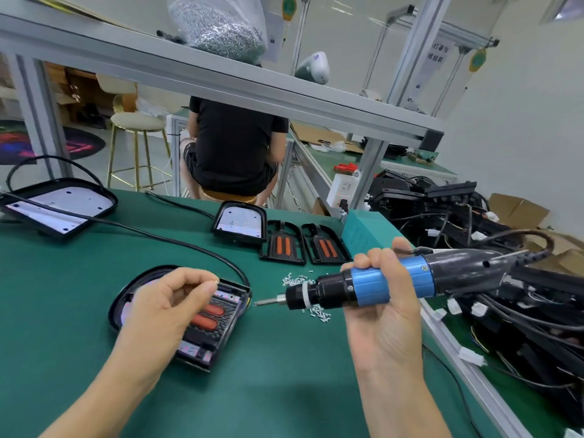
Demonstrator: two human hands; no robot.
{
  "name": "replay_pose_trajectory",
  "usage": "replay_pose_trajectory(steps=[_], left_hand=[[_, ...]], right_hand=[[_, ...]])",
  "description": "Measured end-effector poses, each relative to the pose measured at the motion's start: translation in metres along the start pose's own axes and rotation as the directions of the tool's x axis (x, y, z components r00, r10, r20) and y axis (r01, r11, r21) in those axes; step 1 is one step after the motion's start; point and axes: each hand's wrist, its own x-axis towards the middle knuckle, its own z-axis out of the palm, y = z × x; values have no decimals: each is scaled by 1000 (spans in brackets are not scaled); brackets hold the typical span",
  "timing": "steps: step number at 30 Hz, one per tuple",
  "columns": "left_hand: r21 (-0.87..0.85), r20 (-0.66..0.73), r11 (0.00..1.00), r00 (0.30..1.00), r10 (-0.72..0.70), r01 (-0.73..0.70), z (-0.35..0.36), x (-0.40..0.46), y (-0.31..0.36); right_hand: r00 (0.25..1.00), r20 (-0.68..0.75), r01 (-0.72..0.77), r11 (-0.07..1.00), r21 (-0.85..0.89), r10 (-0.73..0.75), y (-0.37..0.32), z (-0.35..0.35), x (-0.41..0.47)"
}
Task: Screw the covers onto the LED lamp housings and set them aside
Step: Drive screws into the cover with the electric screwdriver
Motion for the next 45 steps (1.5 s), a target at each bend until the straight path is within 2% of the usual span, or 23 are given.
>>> replay_pose_trajectory(steps=[3, 5, 10, 16, 22, 38, 45], left_hand=[[208, -151, 977, 986, 75, -43, -41, 4, -7], [353, -223, 936, 970, 98, -14, -65, 7, -15], [570, -259, 819, 961, 92, 75, -99, 8, -33], [632, -203, 768, 979, 35, 104, -102, 4, -39], [675, -121, 735, 992, 28, 62, -101, 3, -40], [763, -109, 642, 994, 10, 78, -101, 6, -43], [806, -103, 590, 993, 62, 47, -101, 7, -41]], right_hand=[[997, 70, -35, 999, -19, 36, 18, 11, -4], [991, 117, -66, 997, -33, 70, 33, 19, -8], [973, 184, -127, 987, -94, 142, 77, 43, -16], [958, 219, -131, 963, -234, 184, 119, 68, -22], [953, 243, -95, 939, -330, 182, 146, 73, -23], [920, 307, -120, 921, -370, 243, 157, 73, -23], [901, 337, -133, 913, -385, 273, 154, 73, -23]])
